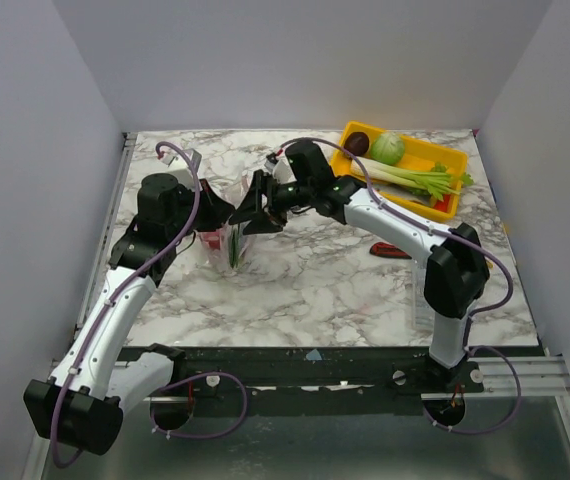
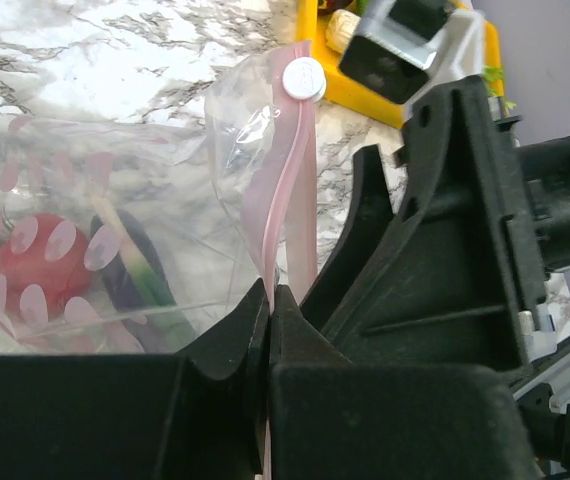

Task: Place the food in the zip-top bag and seal the zipper
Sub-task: Place the fake vegetable in the zipper food storage bag, then adjust the zipper food storage bag at the center of the board, then pick up the fake vegetable from the bin, then place the fake vegetable in the zipper food storage bag.

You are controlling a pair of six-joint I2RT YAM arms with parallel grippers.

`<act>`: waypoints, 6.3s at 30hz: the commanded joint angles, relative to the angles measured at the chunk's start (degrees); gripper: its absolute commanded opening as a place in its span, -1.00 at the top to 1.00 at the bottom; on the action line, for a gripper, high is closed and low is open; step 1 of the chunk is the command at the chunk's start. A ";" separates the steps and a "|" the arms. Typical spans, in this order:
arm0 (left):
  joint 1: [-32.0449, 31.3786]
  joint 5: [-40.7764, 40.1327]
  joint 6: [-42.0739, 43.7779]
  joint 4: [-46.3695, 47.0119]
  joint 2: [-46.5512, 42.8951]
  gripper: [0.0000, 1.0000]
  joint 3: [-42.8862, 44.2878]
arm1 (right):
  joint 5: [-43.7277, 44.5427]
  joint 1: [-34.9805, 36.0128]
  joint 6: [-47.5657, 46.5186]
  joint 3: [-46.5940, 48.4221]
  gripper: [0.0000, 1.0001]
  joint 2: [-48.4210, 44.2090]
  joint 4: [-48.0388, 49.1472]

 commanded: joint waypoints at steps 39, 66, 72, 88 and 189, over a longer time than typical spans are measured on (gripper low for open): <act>0.39 -25.48 -3.73 -23.26 -1.84 1.00 24.44 | 23.47 6.08 -9.29 10.65 0.99 -8.95 -3.18; 3.91 -17.39 -7.06 -13.17 -7.02 1.00 13.63 | 19.63 6.26 -17.28 18.31 0.99 1.17 -3.55; 3.91 -15.83 -7.49 -10.76 -5.22 1.00 8.11 | 19.67 6.22 -16.46 9.34 0.99 -0.06 -0.64; 3.91 -3.47 -7.29 -6.05 4.05 1.00 7.60 | 32.80 5.33 -23.15 4.45 0.18 -10.75 -13.73; -1.23 5.65 -3.04 -4.87 7.20 1.00 4.76 | 22.63 -0.48 -28.88 -19.28 0.99 -29.11 12.15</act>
